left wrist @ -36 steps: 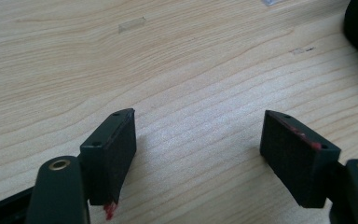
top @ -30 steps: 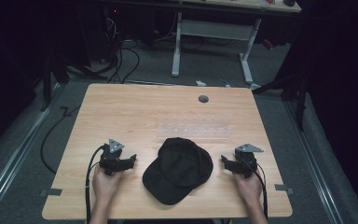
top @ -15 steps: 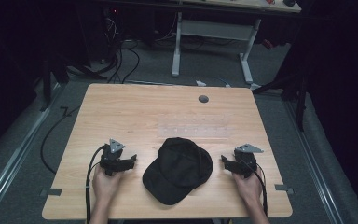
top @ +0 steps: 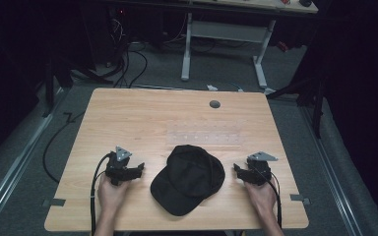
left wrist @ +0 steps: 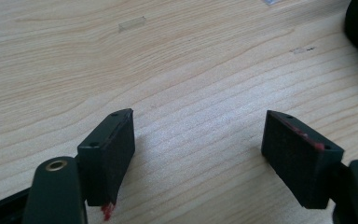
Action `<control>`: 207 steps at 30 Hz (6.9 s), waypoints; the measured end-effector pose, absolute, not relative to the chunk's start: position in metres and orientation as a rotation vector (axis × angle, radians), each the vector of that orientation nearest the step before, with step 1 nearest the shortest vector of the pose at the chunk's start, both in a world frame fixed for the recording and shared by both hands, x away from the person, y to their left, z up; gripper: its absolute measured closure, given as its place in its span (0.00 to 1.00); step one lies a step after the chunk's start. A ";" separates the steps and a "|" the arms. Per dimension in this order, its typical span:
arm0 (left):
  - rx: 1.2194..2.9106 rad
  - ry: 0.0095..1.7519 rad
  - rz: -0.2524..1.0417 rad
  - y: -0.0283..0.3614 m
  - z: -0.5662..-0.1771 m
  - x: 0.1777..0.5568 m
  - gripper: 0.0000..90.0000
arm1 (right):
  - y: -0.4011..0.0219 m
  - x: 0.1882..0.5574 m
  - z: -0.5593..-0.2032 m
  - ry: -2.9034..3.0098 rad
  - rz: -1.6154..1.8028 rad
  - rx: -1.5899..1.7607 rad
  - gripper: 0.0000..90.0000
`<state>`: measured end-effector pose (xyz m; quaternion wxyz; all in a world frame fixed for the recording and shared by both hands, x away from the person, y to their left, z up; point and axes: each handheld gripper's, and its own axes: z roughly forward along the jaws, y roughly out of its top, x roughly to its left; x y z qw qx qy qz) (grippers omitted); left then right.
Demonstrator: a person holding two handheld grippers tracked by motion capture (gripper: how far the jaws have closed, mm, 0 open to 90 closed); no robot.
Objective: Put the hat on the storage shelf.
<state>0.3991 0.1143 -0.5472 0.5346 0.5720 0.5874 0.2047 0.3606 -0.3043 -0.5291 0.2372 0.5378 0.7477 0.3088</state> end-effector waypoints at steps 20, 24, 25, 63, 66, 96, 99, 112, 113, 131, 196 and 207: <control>1.360 1.407 0.494 0.113 -0.547 0.399 0.28 | -0.304 0.348 -0.521 1.998 0.951 1.475 0.54; 1.361 1.407 0.495 0.113 -0.547 0.398 0.28 | -0.302 0.343 -0.517 2.017 0.973 1.440 0.54; 1.360 1.408 0.495 0.113 -0.547 0.398 0.28 | -0.300 0.339 -0.513 2.030 0.976 1.402 0.54; 1.350 1.414 0.497 0.113 -0.547 0.400 0.29 | -0.224 0.347 -0.463 2.207 1.155 1.203 0.52; 1.351 1.414 0.497 0.113 -0.547 0.400 0.29 | -0.217 0.354 -0.465 2.222 1.141 1.211 0.52; 1.353 1.411 0.497 0.113 -0.547 0.399 0.29 | -0.204 0.388 -0.495 2.284 1.154 1.388 0.89; 1.356 1.410 0.495 0.113 -0.547 0.399 0.29 | -0.204 0.386 -0.492 2.275 1.167 1.366 0.90; 1.372 1.384 0.472 0.111 -0.547 0.397 0.29 | -0.217 0.378 -0.476 2.252 1.243 1.250 0.91; 1.372 1.384 0.471 0.111 -0.547 0.397 0.29 | -0.218 0.378 -0.474 2.252 1.244 1.237 0.90; 1.371 1.391 0.471 0.110 -0.547 0.398 0.27 | -0.237 0.380 -0.445 2.317 1.360 1.092 0.90; 1.527 1.055 -0.320 0.037 -0.456 0.363 0.27 | -0.229 0.367 -0.399 2.383 1.524 0.478 0.90; 1.570 1.025 -0.339 0.034 -0.453 0.356 0.40 | -0.219 0.369 -0.393 2.333 1.537 0.421 0.89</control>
